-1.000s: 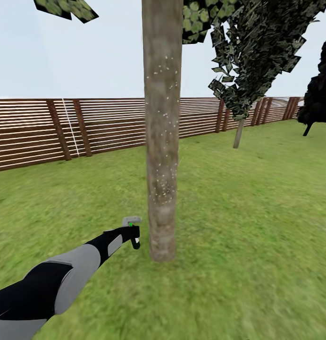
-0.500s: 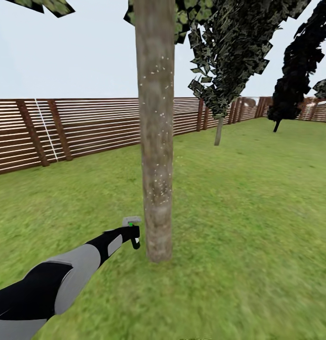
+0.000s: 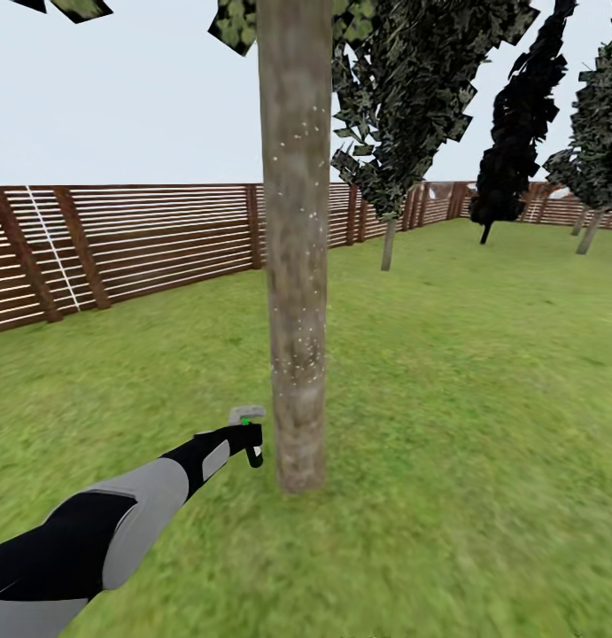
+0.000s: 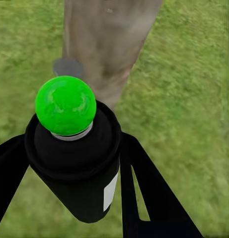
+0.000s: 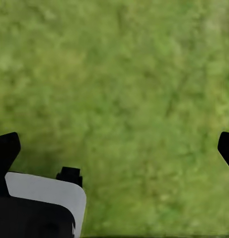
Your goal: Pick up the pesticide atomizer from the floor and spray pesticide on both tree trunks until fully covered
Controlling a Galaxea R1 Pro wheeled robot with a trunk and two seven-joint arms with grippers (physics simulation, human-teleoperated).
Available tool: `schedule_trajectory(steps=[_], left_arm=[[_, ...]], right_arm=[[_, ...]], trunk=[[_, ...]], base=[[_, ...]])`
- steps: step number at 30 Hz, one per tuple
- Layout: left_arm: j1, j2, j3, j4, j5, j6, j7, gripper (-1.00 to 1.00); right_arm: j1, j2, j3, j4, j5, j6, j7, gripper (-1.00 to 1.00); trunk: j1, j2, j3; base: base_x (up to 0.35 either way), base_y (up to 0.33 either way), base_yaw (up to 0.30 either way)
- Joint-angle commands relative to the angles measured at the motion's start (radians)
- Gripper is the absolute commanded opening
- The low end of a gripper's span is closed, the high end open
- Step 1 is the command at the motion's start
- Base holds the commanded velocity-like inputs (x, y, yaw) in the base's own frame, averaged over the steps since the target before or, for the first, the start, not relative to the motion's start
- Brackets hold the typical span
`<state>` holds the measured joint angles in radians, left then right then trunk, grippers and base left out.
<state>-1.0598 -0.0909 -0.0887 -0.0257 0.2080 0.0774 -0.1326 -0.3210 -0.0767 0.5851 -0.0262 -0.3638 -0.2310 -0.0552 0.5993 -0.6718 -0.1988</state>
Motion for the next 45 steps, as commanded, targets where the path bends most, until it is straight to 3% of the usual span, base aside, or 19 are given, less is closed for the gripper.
schedule_trajectory(steps=[1, 3, 8, 16, 17, 18, 19, 24, 28, 38, 40, 41, 43, 45], left_arm=[[0.000, 0.000, -0.008, -0.002, 0.011, 0.006, -0.002, -1.00], [0.002, 0.000, -0.008, -0.002, 0.011, 0.005, -0.010, -1.00], [0.014, -0.002, -0.008, -0.002, 0.011, 0.003, -0.096, -1.00], [0.015, -0.004, -0.021, -0.033, 0.012, 0.035, -0.105, -1.00], [0.015, -0.004, -0.022, -0.069, 0.012, 0.084, -0.105, -1.00], [0.015, -0.004, -0.022, -0.170, 0.012, 0.222, -0.103, -1.00], [0.015, -0.004, -0.021, -0.222, 0.012, 0.283, -0.103, -1.00], [0.015, -0.004, -0.022, -0.481, 0.011, 0.511, -0.104, -1.00], [0.015, -0.003, -0.023, -0.594, 0.013, 0.580, -0.105, -1.00], [0.015, 0.000, -0.020, -0.684, 0.012, 0.588, -0.104, -1.00], [0.015, -0.001, -0.020, -0.721, 0.012, 0.671, -0.102, -1.00], [0.015, 0.000, -0.019, -0.779, 0.012, 0.752, -0.100, -1.00], [0.015, 0.000, -0.019, -0.887, 0.011, 0.839, -0.099, -1.00], [0.014, 0.000, -0.019, -0.913, 0.011, 0.860, -0.099, -1.00]], right_arm=[[-0.001, 0.000, 0.009, 0.000, -0.007, -0.002, -0.003, 1.00], [-0.001, 0.007, 0.009, 0.000, -0.007, -0.002, -0.002, 1.00], [0.000, 0.020, 0.007, 0.000, -0.007, -0.003, 0.000, 1.00], [0.000, 0.020, 0.007, 0.016, -0.006, -0.004, -0.002, 1.00], [0.000, 0.020, 0.007, 0.019, -0.006, -0.004, -0.002, 1.00], [0.000, 0.020, 0.007, 0.022, -0.004, -0.004, -0.003, 1.00], [0.000, 0.020, 0.007, 0.023, -0.004, -0.004, -0.003, 1.00], [0.000, 0.020, 0.007, 0.026, -0.003, -0.004, -0.003, 1.00], [0.000, 0.020, 0.007, 0.026, -0.003, -0.003, -0.003, 1.00], [-0.001, 0.020, 0.008, 0.026, -0.003, -0.002, -0.003, 1.00], [0.000, 0.020, 0.009, 0.026, -0.003, -0.002, -0.003, 1.00], [0.000, 0.020, 0.009, 0.026, -0.003, -0.002, -0.003, 1.00], [0.000, 0.020, 0.009, 0.028, -0.003, -0.002, -0.003, 1.00], [0.000, 0.020, 0.009, 0.029, -0.003, -0.002, -0.003, 1.00]], trunk=[[0.000, -0.001, -0.001], [0.000, -0.001, -0.001], [0.000, -0.001, -0.001], [0.000, -0.001, -0.001], [0.000, -0.001, -0.001], [0.000, -0.001, -0.001], [0.000, -0.001, -0.001], [0.000, -0.001, -0.001], [0.000, -0.001, -0.001], [0.000, -0.001, -0.001], [0.000, -0.001, -0.001], [0.000, -0.001, -0.001], [0.000, -0.001, -0.001], [0.000, -0.001, -0.001]], base=[[0.000, 0.350, -0.288], [0.000, 0.350, -0.293], [0.000, 0.247, -0.226], [0.000, 0.009, -0.009], [0.000, 0.000, 0.000], [0.000, 0.000, 0.000], [0.000, 0.000, 0.000], [0.000, 0.000, 0.000], [0.000, 0.000, 0.000], [-0.128, 0.000, 0.000], [-0.014, 0.000, 0.000], [-0.006, 0.000, 0.000], [-0.002, 0.000, 0.000], [0.000, 0.000, 0.000]])
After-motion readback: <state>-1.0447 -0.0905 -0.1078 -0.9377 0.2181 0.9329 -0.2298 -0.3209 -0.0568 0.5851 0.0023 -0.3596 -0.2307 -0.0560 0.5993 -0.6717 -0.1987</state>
